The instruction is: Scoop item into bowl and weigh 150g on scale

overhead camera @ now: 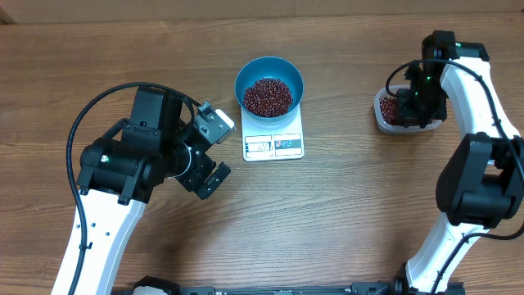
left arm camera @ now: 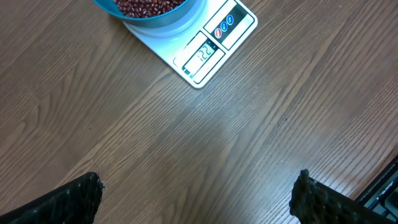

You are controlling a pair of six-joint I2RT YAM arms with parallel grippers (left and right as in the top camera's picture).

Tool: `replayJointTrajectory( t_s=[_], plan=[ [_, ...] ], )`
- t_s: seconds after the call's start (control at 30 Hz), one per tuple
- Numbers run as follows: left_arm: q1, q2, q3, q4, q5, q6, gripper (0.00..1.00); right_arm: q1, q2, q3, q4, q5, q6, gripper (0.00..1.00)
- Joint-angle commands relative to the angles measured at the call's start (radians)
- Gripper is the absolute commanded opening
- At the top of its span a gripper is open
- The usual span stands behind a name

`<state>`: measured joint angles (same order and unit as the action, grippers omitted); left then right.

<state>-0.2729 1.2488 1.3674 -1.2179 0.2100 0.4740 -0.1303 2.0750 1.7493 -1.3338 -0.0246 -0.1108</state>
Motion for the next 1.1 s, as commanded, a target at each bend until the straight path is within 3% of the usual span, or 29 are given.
replayJointTrajectory(
  t_s=[0.0, 0.77, 1.07],
  plan=[
    [0.004, 0.006, 0.000, 0.003, 0.019, -0.010, 1.00, 0.001, 0.013, 0.024, -0.008, -0.104, -0.069, 0.04],
    [0.004, 0.006, 0.000, 0.003, 0.019, -0.010, 1.00, -0.087, 0.013, 0.024, -0.056, -0.353, -0.083, 0.03],
    [0.004, 0.006, 0.000, 0.003, 0.019, -0.010, 1.00, -0.164, 0.013, 0.024, -0.100, -0.528, -0.212, 0.04]
  ],
)
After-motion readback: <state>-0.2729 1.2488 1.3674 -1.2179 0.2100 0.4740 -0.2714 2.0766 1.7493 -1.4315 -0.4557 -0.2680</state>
